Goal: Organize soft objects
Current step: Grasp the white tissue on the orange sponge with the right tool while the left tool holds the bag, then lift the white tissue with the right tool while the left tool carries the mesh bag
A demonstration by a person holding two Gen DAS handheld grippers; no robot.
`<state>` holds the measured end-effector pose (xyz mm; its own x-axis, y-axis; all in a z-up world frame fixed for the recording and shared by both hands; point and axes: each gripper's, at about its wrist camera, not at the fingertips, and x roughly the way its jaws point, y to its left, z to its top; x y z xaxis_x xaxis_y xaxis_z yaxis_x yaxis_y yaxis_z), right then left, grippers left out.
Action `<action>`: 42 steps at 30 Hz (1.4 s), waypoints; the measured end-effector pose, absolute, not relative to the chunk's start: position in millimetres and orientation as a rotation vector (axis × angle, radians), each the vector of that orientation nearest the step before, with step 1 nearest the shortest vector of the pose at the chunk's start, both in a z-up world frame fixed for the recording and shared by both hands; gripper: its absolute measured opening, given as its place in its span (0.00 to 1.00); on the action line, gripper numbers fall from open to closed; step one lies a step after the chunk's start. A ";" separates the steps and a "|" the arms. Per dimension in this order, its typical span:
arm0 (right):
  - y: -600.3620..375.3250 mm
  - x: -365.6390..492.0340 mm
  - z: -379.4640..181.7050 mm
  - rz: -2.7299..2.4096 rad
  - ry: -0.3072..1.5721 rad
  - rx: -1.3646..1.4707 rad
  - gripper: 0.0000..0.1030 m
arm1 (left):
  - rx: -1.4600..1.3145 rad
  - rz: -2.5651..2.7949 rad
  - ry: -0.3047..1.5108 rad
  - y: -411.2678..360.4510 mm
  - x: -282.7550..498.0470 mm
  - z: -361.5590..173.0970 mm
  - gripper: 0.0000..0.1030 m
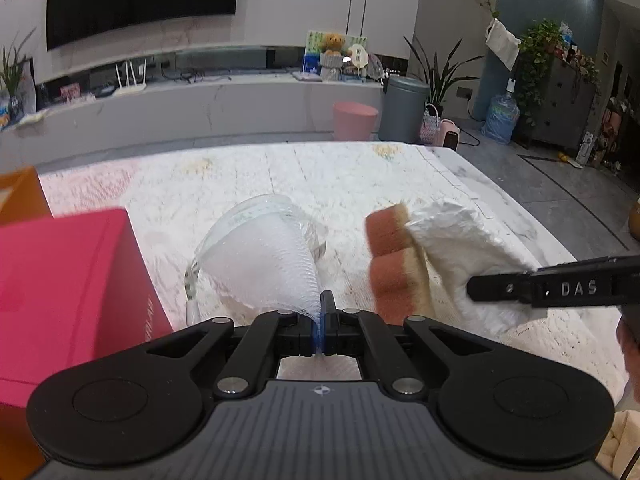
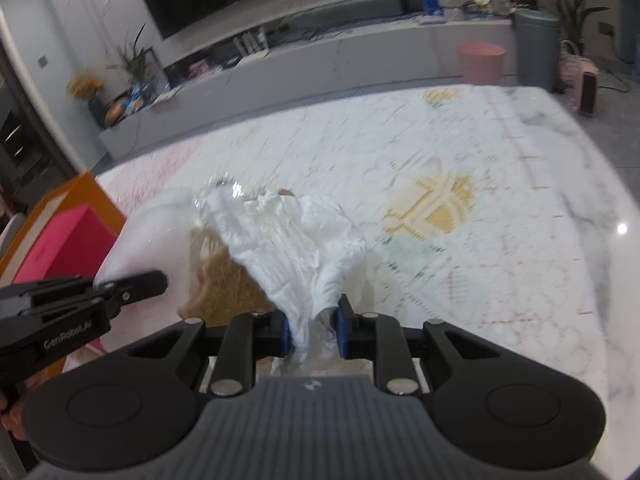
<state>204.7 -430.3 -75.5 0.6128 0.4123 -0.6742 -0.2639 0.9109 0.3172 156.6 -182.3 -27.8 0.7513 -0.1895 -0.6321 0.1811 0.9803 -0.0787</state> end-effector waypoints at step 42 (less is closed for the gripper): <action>-368.3 166.2 -11.3 0.492 0.657 0.093 0.13 | 0.140 -0.142 0.502 -120.1 131.8 57.3 0.01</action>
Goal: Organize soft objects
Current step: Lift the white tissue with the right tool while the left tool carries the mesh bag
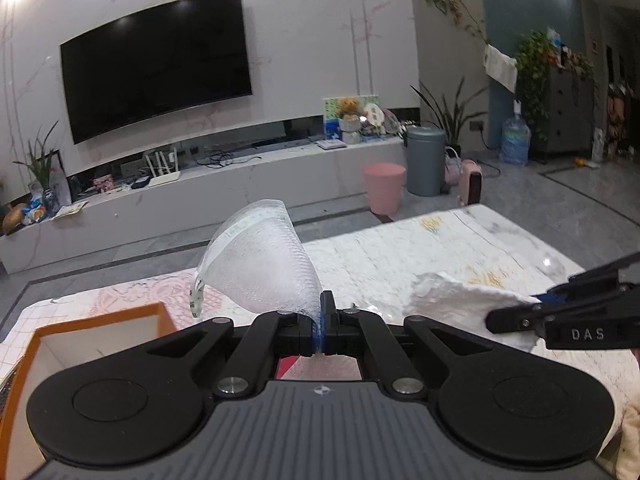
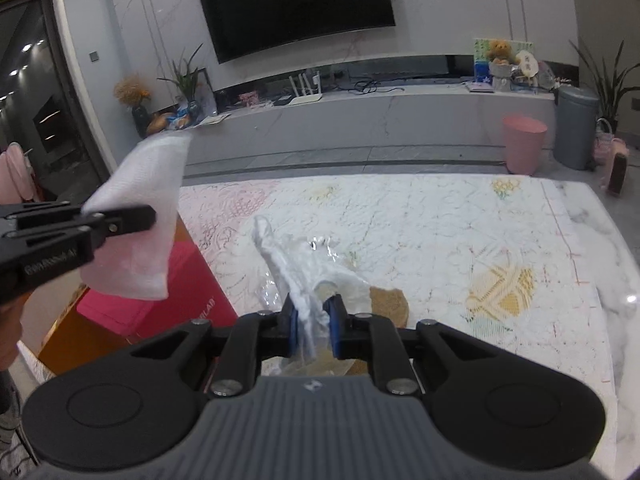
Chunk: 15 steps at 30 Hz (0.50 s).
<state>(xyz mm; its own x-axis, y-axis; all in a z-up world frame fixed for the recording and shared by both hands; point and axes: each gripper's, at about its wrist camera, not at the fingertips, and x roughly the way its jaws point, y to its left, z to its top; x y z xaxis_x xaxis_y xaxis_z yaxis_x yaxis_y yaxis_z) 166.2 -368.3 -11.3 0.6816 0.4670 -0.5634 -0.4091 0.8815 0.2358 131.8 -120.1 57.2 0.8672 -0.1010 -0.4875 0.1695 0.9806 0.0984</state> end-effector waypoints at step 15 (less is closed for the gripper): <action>-252.6 138.4 61.1 0.406 0.511 0.037 0.13 | 0.082 -0.103 0.401 -16.3 101.9 119.7 0.01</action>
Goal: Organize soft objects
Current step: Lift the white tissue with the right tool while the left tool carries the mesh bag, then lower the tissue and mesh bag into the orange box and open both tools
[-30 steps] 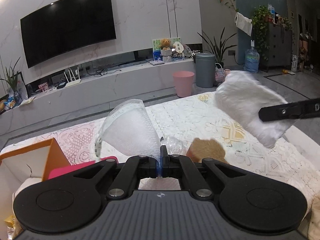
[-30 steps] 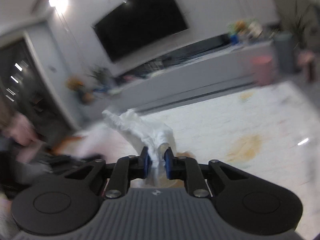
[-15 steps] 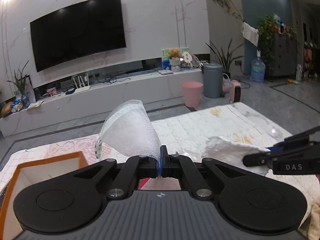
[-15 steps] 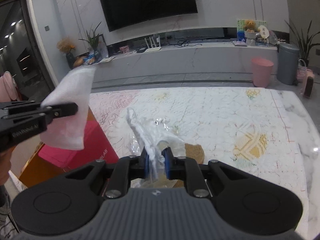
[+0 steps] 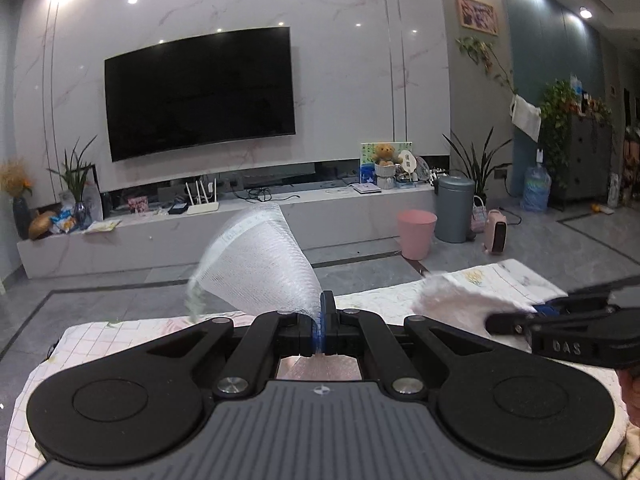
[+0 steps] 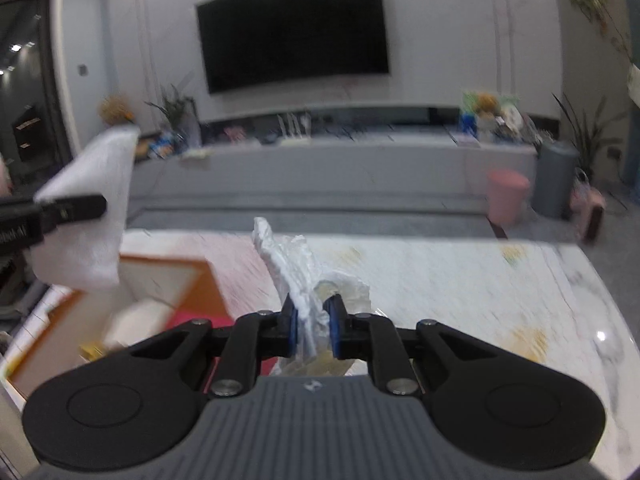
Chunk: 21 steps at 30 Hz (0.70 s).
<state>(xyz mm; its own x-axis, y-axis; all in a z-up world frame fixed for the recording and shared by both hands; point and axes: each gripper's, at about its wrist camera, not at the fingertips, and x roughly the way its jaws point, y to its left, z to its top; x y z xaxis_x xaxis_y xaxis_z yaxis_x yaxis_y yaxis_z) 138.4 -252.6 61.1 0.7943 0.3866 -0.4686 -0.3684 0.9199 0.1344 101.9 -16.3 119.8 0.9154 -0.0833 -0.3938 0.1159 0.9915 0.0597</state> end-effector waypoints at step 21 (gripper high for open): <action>-10.0 170.9 16.9 0.520 0.633 -0.274 0.14 | -0.276 -0.154 0.669 147.2 149.7 34.3 0.01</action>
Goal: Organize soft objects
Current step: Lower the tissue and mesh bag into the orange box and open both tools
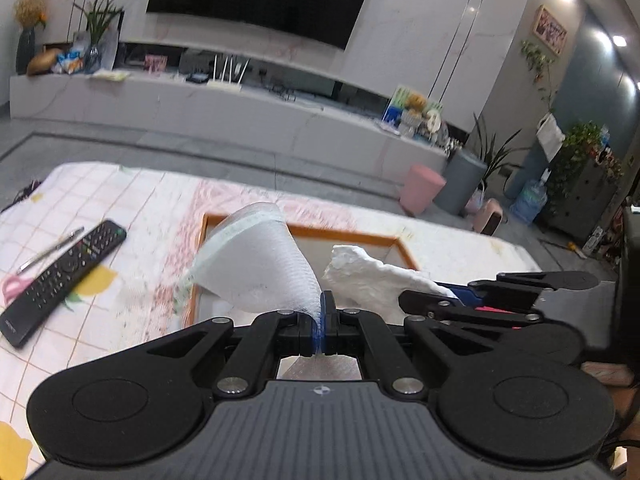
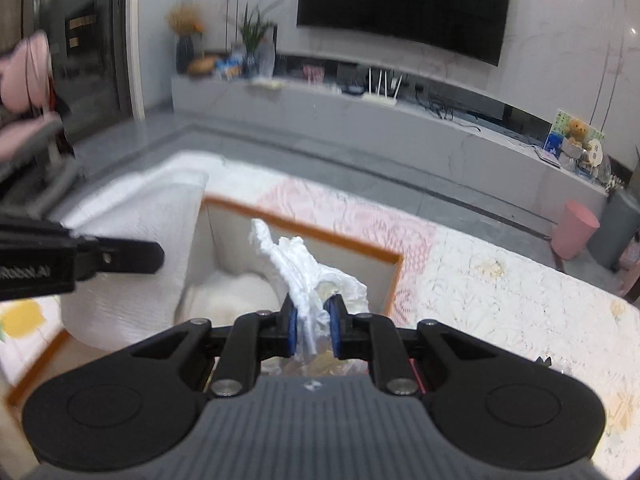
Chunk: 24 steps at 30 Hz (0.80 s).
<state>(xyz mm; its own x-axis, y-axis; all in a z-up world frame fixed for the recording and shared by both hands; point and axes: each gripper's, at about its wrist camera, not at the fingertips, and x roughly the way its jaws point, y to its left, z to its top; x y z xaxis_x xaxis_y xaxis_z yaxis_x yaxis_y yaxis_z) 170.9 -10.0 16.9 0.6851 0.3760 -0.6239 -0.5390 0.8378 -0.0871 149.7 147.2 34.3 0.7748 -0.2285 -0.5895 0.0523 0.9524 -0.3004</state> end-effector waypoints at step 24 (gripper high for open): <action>22.8 164.7 5.9 0.402 0.594 -0.501 0.47 | -0.248 -0.125 0.639 149.7 139.4 28.4 0.88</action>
